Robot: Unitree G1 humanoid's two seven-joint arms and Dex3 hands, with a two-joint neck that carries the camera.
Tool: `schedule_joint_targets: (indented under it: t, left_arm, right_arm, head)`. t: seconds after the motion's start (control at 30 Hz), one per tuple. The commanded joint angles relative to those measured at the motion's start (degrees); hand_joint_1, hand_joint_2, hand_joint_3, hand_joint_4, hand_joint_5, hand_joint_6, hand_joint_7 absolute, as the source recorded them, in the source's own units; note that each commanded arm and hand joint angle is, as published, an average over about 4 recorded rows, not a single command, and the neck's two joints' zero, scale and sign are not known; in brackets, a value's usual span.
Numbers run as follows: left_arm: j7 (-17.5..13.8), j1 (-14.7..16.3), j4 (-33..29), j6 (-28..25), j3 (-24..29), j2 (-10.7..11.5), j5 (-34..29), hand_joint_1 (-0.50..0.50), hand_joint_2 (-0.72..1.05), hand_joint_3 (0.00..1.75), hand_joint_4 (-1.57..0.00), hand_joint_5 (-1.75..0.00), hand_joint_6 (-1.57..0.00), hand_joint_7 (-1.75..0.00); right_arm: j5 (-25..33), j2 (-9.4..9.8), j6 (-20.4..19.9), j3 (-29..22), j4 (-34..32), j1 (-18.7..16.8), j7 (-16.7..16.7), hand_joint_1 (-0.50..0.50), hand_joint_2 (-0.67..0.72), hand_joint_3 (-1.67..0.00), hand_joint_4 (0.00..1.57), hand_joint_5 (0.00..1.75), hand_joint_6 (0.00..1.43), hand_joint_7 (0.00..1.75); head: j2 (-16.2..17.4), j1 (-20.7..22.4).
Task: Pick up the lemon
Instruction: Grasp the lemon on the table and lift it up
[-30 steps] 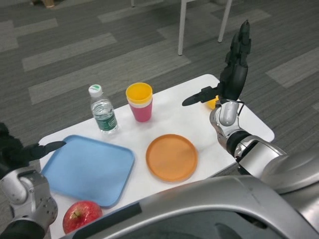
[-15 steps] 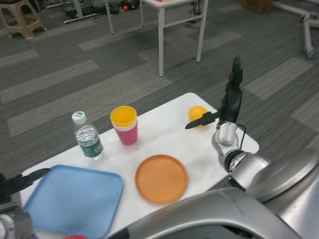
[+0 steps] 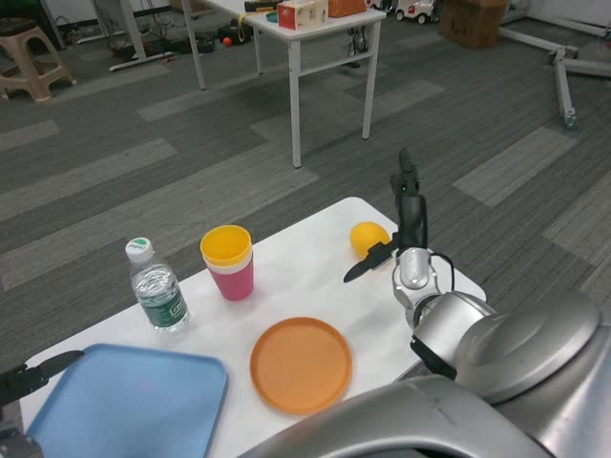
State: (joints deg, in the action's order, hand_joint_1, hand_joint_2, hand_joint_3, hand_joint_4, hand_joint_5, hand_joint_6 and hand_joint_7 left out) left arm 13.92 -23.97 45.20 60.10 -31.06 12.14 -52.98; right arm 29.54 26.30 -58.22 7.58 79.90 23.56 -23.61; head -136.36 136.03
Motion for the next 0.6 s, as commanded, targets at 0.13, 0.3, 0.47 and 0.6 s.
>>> schedule_joint_targets:
  t: [0.13,0.3,0.47,0.6]
  left_arm:
    - [0.0,-0.5,0.4,-0.2,-0.6,0.0,-0.2,-0.19,-0.28,0.09,0.0,0.0,0.0,-0.07]
    - [0.0,-0.5,0.3,-0.2,-1.2,-0.1,-0.2,-0.19,-0.33,0.09,0.0,0.0,0.0,-0.07]
    - [0.0,-0.4,0.2,-0.2,-1.6,-0.1,-0.1,-0.19,-0.35,0.09,0.0,0.0,0.0,-0.07]
    - [0.0,-0.3,0.1,-0.2,-2.0,-0.1,-0.1,-0.19,-0.37,0.09,0.0,0.0,0.0,-0.07]
  right_arm:
    - [-0.2,-0.2,5.0,2.5,4.1,3.5,0.2,-0.46,0.6,0.0,0.71,0.0,0.0,0.0]
    - [-0.2,-0.11,7.2,3.5,8.4,5.0,-0.2,-0.46,0.6,0.0,0.54,0.0,0.0,0.0]
    - [-0.3,-0.11,8.3,3.5,10.8,5.4,-1.0,-0.46,0.6,0.0,0.51,0.0,0.0,0.0]
    - [-0.4,-0.11,8.7,3.6,11.9,5.5,-1.4,-0.46,0.6,0.0,0.45,0.0,0.0,0.0]
  head:
    - [-1.8,-1.5]
    - [-2.7,-2.9]
    - [-3.0,-3.8]
    - [-3.1,-4.1]
